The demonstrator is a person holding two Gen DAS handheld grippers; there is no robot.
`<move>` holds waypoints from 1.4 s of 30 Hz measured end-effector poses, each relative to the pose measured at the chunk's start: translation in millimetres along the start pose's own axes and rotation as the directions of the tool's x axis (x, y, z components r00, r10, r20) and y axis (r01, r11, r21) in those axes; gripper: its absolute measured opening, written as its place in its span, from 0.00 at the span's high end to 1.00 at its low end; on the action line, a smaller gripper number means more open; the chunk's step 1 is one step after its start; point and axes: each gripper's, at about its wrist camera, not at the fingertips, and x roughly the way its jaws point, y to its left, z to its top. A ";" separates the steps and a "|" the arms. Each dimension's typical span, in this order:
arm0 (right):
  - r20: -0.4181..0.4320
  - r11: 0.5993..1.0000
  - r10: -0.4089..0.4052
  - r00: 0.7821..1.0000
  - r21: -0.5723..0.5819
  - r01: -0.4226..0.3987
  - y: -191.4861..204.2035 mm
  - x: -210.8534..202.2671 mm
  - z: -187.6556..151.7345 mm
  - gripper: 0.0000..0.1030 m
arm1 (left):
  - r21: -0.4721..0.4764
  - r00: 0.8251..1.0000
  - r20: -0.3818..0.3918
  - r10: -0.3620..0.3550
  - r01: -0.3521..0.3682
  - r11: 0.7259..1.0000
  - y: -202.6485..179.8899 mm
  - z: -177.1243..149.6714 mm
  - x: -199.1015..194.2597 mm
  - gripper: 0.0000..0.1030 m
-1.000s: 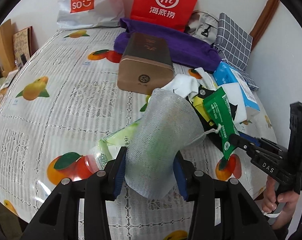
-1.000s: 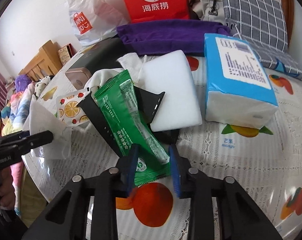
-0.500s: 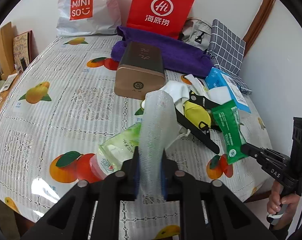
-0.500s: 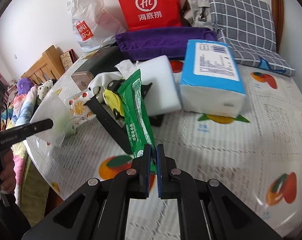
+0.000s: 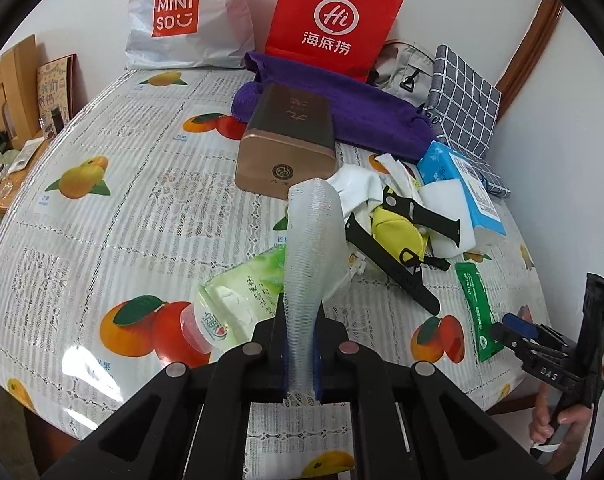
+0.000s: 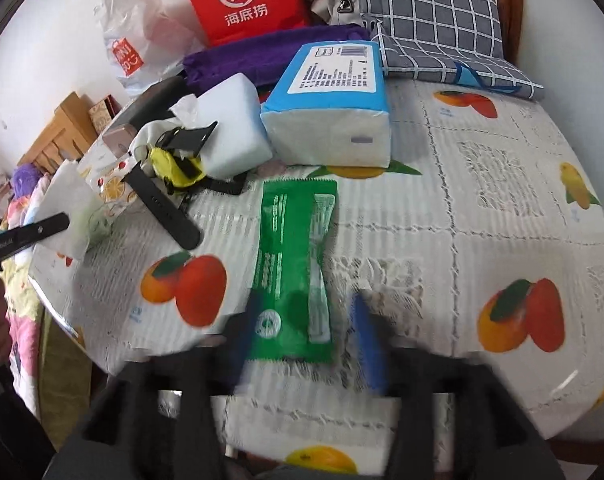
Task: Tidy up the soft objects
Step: 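Carry the green packet onto the purple towel and open the right tool while the left carries the mesh bag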
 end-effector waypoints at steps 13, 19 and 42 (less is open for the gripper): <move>0.059 0.982 -0.124 0.991 -0.138 0.131 38.0 26.7 10.7 0.80 | -0.009 0.999 0.033 0.000 0.001 1.000 -0.5 18.3 -10.7 0.93; 0.064 0.992 -0.058 0.996 -0.107 0.064 29.1 1.8 21.1 0.82 | 0.003 0.999 0.052 -0.011 0.010 1.000 -4.9 32.4 -17.6 0.93; 0.173 0.999 -0.031 0.984 -0.026 0.036 19.1 -34.2 149.5 0.81 | 0.040 0.994 0.107 0.001 -0.005 0.999 -24.9 128.7 -6.7 0.93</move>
